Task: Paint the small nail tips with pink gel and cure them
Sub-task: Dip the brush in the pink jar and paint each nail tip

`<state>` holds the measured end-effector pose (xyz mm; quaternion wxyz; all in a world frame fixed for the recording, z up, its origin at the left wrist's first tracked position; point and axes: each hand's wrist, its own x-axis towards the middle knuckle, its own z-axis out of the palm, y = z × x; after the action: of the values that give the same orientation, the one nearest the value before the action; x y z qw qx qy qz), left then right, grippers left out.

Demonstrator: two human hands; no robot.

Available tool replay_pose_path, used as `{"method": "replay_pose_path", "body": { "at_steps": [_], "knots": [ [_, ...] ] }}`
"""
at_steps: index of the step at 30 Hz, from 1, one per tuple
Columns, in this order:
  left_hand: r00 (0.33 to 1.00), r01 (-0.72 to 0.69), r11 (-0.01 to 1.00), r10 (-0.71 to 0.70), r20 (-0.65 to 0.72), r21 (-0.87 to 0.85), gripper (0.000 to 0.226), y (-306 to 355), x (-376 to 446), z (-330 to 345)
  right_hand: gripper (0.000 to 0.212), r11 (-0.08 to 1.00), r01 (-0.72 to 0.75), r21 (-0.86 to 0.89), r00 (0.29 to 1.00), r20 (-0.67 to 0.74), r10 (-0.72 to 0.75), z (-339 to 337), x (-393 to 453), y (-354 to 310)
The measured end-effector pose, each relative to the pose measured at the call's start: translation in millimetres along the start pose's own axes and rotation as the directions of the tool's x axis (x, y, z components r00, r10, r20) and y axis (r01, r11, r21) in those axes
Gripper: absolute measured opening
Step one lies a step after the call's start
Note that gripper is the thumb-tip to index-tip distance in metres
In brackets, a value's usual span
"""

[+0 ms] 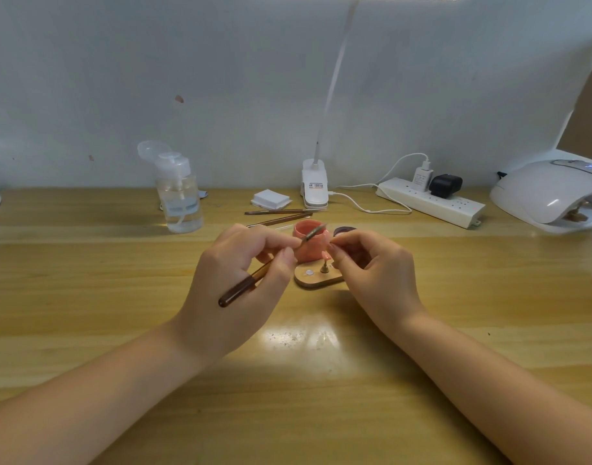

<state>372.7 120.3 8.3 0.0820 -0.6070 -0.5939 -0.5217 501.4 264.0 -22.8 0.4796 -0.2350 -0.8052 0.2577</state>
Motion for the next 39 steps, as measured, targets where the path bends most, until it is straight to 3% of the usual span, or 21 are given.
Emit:
{"method": "replay_pose_path", "body": {
  "at_steps": [6,10,16,22,26,34,39],
  "knots": [
    [0.998,-0.007,1.0,0.005,0.061,0.025,0.014,-2.5,-2.4,1.7,0.01,1.0,0.011,-0.009,1.0,-0.004,-0.011,0.1,0.0,0.1],
    [0.999,-0.028,1.0,0.028,0.046,-0.013,0.024,-3.6,-3.1,-1.1,0.009,1.0,0.007,-0.014,1.0,-0.003,-0.007,0.5,-0.3,0.1],
    [0.991,0.132,0.982,-0.131,0.017,-0.132,0.013,-1.9,-2.3,3.9,0.008,1.0,-0.003,0.025,1.0,0.015,0.002,0.5,-0.4,-1.8],
    [0.987,0.16,0.957,-0.158,0.029,-0.242,0.02,-3.7,-6.3,1.2,0.009,0.999,-0.023,0.042,0.999,0.025,0.022,-0.2,-0.2,-2.9],
    [0.983,0.179,0.954,-0.183,0.005,-0.242,0.012,-1.6,-4.7,3.7,0.009,0.999,-0.019,0.047,1.0,0.022,0.018,-0.3,-0.7,-3.9],
    [0.993,0.12,0.974,-0.115,0.037,-0.192,0.023,-3.4,-6.8,1.3,0.009,0.999,-0.033,0.043,0.999,0.01,0.032,-0.1,-0.5,-3.3],
    [0.979,0.195,0.949,-0.202,-0.006,-0.248,0.015,-2.9,-4.8,5.4,0.01,0.997,-0.041,0.065,0.999,0.01,0.041,0.5,-0.8,-3.8]
  ]
}}
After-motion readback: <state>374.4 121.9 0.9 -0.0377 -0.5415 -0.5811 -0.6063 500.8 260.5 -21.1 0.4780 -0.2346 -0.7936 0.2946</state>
